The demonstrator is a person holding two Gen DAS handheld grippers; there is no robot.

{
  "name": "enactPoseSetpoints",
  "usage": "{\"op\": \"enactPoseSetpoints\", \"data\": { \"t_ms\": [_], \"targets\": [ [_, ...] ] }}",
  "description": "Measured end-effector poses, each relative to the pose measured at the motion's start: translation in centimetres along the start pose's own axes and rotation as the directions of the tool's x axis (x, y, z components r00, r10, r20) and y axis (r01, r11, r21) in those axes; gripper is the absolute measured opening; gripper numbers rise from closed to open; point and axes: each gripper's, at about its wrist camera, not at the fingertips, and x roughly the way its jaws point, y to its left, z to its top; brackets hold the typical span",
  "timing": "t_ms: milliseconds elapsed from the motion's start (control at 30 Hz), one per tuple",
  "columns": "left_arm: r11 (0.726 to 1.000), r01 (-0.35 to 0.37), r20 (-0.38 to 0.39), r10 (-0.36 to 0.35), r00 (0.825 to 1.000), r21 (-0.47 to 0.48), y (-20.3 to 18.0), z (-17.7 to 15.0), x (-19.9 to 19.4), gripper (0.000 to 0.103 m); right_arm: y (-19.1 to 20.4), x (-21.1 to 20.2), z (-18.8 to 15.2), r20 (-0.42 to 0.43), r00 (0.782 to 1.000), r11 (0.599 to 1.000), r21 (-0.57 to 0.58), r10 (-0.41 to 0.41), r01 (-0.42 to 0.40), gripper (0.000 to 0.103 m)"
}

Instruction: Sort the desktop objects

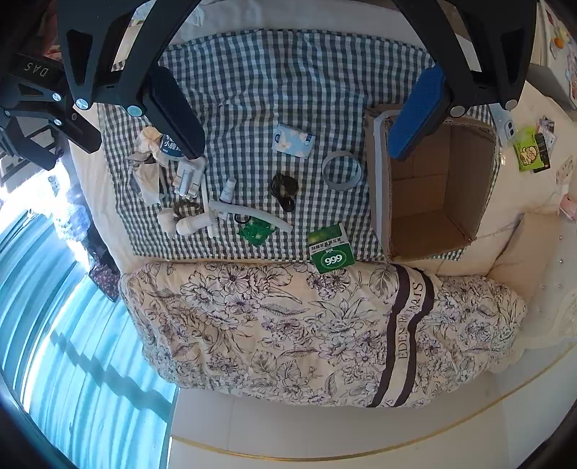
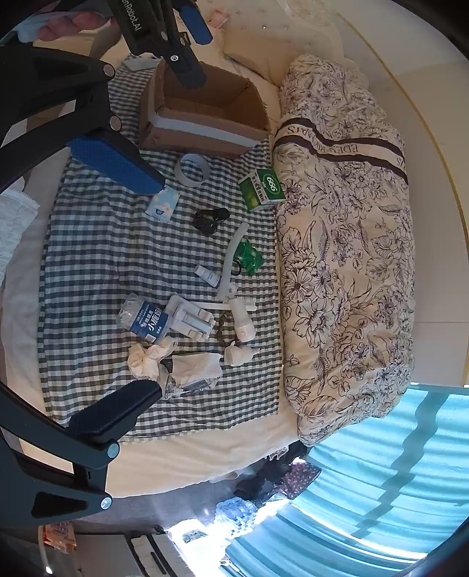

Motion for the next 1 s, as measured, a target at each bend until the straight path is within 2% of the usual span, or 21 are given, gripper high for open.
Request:
{"op": "enactPoseSetpoints", "data": {
  "t_ms": [167,267,367,500,667,800,1000],
  "targets": [
    [1.000,-0.004,-0.019,0.004,1.000,-0.024,0.3,0.4,0.6,0.103,-0.8,0.2,0.2,0.002,1.000,1.000,0.012,-0.008,0.008,0.103],
    [0.999,-0.033,-0.013,0.033,0.999,-0.036,-0.1,0.3,1.2,0.103,-1.5,0.5,0.4,0.000,0.999,0.997,0.061,-0.045,0.045,0.103],
    [0.997,-0.049,-0.002,0.049,0.999,-0.060,-0.1,0.1,2.0,0.103,-2.3,1.1,0.4,-0.001,0.999,0.997,0.062,-0.054,0.054,0.103],
    [0.994,-0.063,-0.008,0.063,0.998,-0.092,-0.4,-0.6,3.6,0.103,-3.7,2.4,-0.4,-0.021,0.999,0.995,0.088,-0.040,0.041,0.103],
    [0.981,-0.135,-0.019,0.134,0.991,-0.142,-1.1,-1.6,5.7,0.103,-5.3,5.0,-1.5,-0.076,0.997,0.994,0.111,-0.011,0.019,0.103],
    [0.962,-0.204,-0.040,0.200,0.979,-0.182,-1.7,-2.1,7.5,0.103,-5.9,6.5,-1.9,-0.110,0.993,0.994,0.101,-0.035,0.046,0.103],
    [0.946,-0.236,-0.058,0.228,0.972,-0.224,-1.5,-3.2,10.1,0.103,-6.3,9.1,-2.2,-0.160,0.984,0.990,0.102,-0.076,0.093,0.103]
  ]
}}
